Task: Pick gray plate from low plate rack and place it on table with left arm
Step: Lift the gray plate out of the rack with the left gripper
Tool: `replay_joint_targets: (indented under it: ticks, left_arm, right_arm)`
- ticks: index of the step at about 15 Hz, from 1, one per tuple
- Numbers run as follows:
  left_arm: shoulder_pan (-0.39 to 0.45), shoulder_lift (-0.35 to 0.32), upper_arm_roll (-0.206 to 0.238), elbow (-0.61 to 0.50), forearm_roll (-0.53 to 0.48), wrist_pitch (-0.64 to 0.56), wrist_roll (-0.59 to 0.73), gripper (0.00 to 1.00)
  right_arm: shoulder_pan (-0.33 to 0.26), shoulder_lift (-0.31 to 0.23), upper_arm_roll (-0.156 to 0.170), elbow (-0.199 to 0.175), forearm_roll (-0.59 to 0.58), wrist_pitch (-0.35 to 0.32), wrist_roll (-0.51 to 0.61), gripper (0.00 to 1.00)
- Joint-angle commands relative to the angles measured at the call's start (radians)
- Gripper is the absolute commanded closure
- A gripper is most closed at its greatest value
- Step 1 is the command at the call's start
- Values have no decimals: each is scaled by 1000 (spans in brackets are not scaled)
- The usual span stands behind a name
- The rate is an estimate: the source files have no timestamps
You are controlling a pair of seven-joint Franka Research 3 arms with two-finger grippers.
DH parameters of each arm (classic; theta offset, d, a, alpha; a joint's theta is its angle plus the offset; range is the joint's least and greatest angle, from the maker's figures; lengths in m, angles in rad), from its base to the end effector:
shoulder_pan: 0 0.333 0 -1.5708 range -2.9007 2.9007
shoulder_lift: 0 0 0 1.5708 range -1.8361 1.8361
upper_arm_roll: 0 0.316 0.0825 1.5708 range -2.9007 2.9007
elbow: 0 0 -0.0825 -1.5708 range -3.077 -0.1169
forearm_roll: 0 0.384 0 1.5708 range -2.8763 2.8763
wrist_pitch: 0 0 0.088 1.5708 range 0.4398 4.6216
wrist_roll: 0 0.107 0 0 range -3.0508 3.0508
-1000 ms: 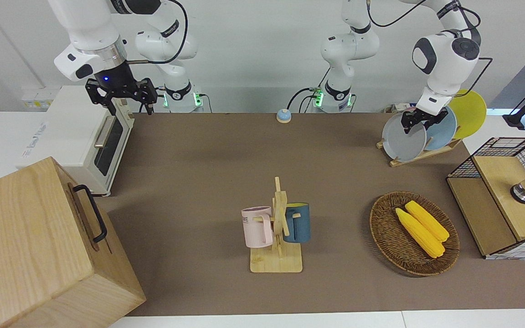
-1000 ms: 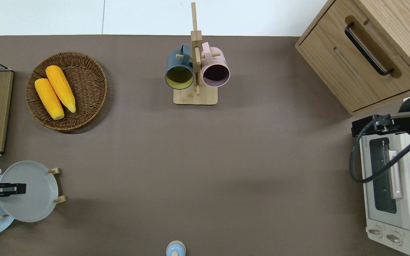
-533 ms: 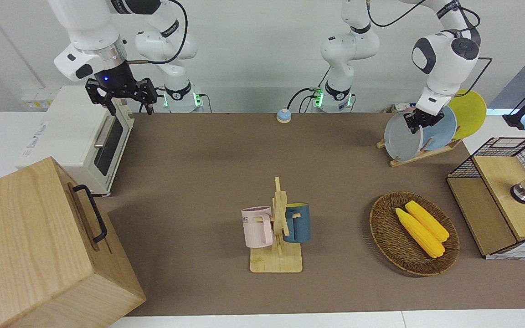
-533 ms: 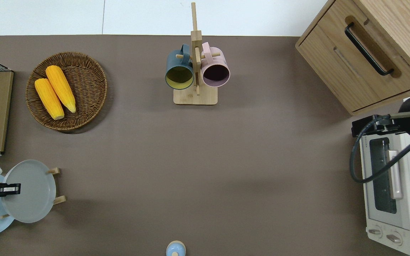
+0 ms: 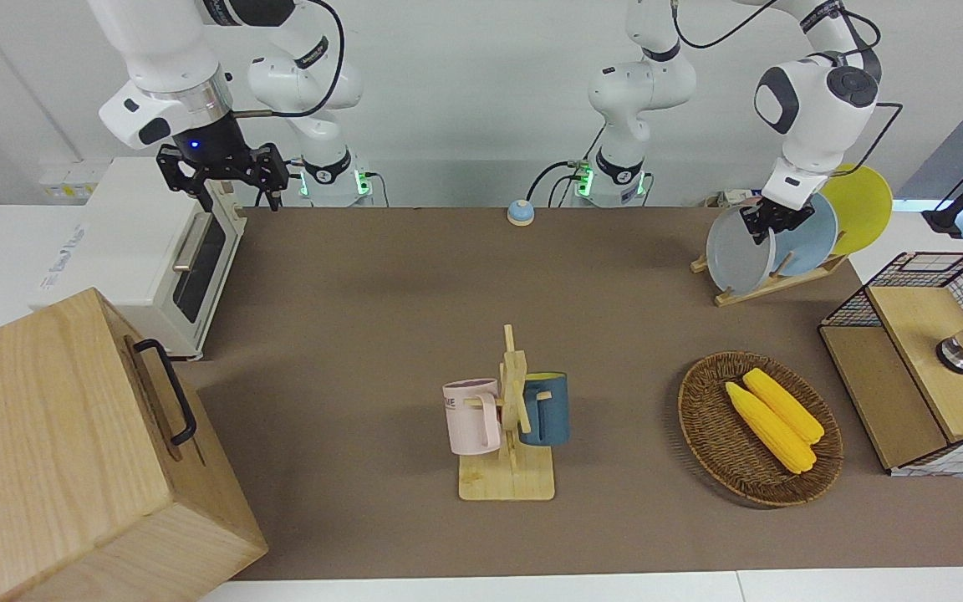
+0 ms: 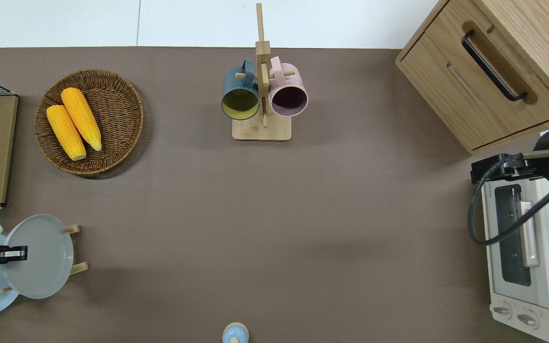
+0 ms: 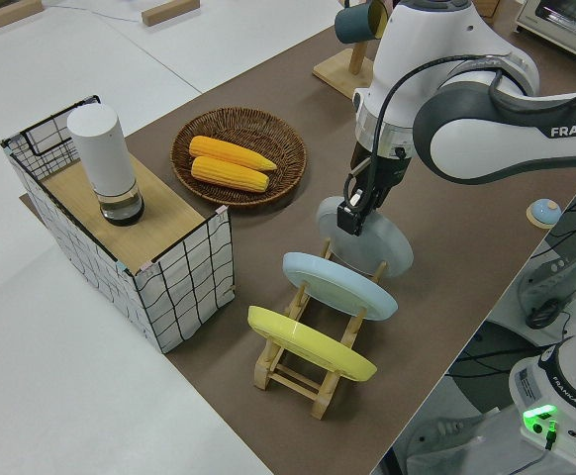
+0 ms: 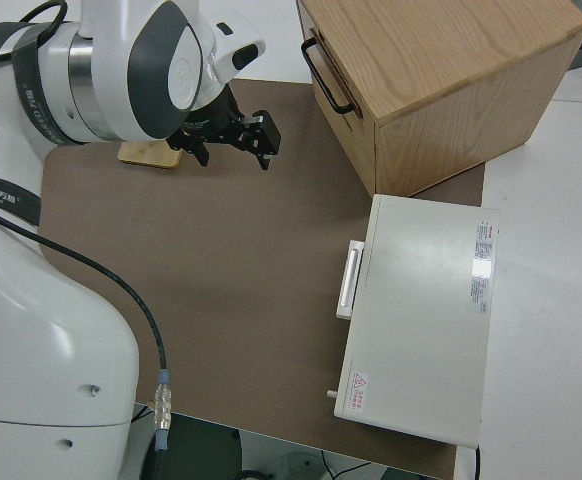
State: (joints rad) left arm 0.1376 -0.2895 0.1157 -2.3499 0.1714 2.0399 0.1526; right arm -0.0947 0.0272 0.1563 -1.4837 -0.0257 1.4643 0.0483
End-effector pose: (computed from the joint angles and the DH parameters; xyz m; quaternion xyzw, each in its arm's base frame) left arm 0.4358 0.1241 0.4424 -0.9981 -0.0081 0.0221 0.0562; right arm 0.5515 0.0297 0.6412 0.9997 0.0056 -0.0225 0.0119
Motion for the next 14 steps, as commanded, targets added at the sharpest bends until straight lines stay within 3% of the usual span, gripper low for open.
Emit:
replay_joint_targets:
  ticks: [1, 3, 9, 14]
  left_arm:
    - [2, -28, -11, 38, 17, -73, -7, 1000]
    - [-6, -28, -16, 90, 17, -133, -34, 1000]
    - [-7, -25, -138, 253, 62, -320, -154, 1000]
    - [-7, -26, -201, 357, 48, -452, -218, 1000]
  right_arm:
    - [7, 0, -6, 6, 3, -1, 4, 17]
    - [7, 0, -6, 6, 3, -1, 4, 17]
    - [7, 2, -6, 6, 3, -1, 4, 17]
    - [7, 0, -6, 6, 3, -2, 4, 17]
